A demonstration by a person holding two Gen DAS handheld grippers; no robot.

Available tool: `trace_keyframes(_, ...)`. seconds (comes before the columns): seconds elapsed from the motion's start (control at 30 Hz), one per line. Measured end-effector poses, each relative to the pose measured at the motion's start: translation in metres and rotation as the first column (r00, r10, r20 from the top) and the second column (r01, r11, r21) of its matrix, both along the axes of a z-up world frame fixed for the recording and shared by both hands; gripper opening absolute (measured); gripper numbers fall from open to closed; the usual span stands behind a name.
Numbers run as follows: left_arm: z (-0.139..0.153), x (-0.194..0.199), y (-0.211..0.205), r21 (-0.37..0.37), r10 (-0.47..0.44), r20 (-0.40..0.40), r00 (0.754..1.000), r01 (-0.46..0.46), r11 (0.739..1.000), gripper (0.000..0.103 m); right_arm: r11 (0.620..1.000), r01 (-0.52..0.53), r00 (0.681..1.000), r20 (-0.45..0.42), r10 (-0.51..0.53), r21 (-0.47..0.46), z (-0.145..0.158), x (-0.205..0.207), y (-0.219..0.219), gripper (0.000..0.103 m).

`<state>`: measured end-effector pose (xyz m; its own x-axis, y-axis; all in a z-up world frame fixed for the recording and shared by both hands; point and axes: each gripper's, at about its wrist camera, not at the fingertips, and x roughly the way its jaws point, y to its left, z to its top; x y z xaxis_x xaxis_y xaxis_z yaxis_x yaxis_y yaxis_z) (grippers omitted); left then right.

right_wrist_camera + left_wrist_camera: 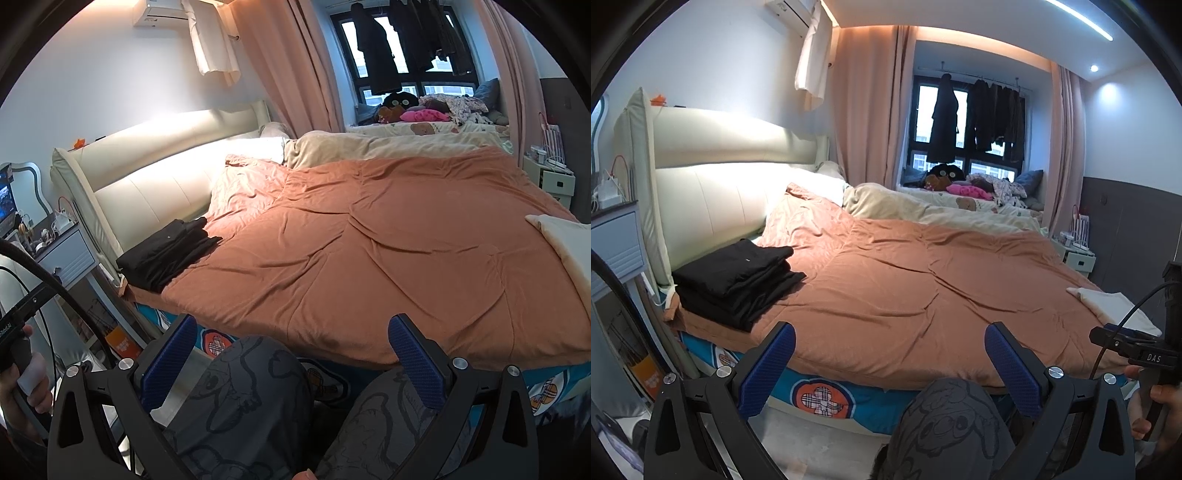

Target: Fold large clothes

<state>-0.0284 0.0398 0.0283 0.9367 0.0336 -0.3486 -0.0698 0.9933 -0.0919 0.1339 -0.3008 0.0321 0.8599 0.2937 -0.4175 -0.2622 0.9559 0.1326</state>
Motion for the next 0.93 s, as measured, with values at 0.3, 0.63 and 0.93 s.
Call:
trace_keyframes(0.3,0.003,-0.007,-0.002,-0.003,0.001,0.020,1.000,-0.001,1.000,0.103,1.000,0.002,1.000,0.004,-0.002,-0.002,-0.001,-0.003,0.003,0.103)
trace_keyframes(0.63,0.005,-0.015,-0.006,0.006,-0.003,0.047,0.999,0.003,1.000,0.103,1.000,0.005,1.000,0.001,-0.005,0.000,0.000,-0.004,0.005,0.103)
trace_keyframes(0.93,0.006,-0.016,-0.014,0.006,0.002,0.063,0.998,-0.003,1.000,0.103,1.000,0.023,1.000,-0.005,-0.023,0.006,-0.002,-0.006,-0.003,0.103)
